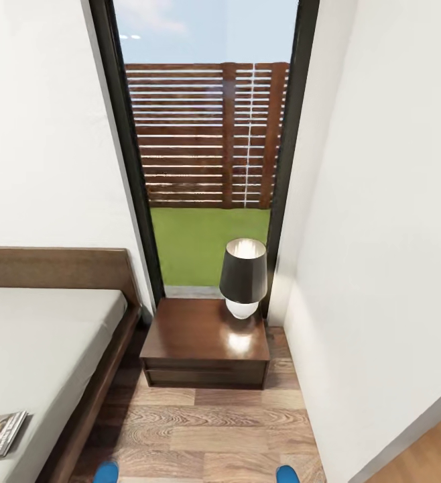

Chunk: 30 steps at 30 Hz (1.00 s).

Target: In the bedroom, move the book from the bed onto either nightstand, and place the two sandals side by side next to the bed.

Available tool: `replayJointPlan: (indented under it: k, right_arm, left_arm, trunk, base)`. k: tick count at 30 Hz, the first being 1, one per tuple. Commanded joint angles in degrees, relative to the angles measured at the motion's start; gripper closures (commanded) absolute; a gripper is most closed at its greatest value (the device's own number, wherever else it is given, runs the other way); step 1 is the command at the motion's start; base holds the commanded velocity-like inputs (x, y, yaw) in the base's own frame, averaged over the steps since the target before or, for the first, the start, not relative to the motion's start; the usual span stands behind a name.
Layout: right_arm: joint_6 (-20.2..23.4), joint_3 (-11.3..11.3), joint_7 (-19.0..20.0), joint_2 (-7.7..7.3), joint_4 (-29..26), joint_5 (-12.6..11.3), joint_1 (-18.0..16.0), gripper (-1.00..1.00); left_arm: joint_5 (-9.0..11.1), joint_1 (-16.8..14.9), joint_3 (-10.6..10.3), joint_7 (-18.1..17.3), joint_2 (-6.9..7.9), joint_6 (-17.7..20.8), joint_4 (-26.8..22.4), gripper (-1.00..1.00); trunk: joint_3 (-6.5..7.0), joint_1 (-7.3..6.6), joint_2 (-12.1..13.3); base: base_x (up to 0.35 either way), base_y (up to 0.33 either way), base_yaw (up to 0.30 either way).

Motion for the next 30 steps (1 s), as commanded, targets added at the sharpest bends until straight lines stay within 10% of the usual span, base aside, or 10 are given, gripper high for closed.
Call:
replayJointPlan:
  k: [1,14,20,30]
  right_arm:
    - [-0.20,0.38,-0.26,-0.03,0.07,-0.22,0.15,1.00]
    - [-4.34,0.17,-0.03,-0.45,0.86,-0.59,3.65,1.00]
    - [-4.65,-0.94,13.01,-2.86,0.82,-0.73,3.84,1.00]
    - [-4.66,-5.95,16.17,-3.82,0.71,-0.54,3.86,1.00]
  left_arm:
    - [0.41,-0.05,-0.32,0.05,-0.02,-0.21,0.48,1.00]
    - [0.35,3.79,-0.52,-3.30,0.00,-0.48,2.24,1.00]
    - [0.33,4.53,-0.59,-4.42,0.01,-0.57,2.24,1.00]
    - [0.40,5.08,-0.65,-4.53,0.00,-0.65,2.20,1.00]
  trunk:
    - [-0.09,0.02,-0.09]
    - [-0.09,0.02,-0.09]
    - [-0.09,0.02,-0.09]
    - [-0.14,0.02,-0.09]
  base:
    - [0.003,0.000,0.008]
    - [0.001,0.000,0.002]
    - [0.000,0.000,0.000]
    - [0.000,0.000,0.014]
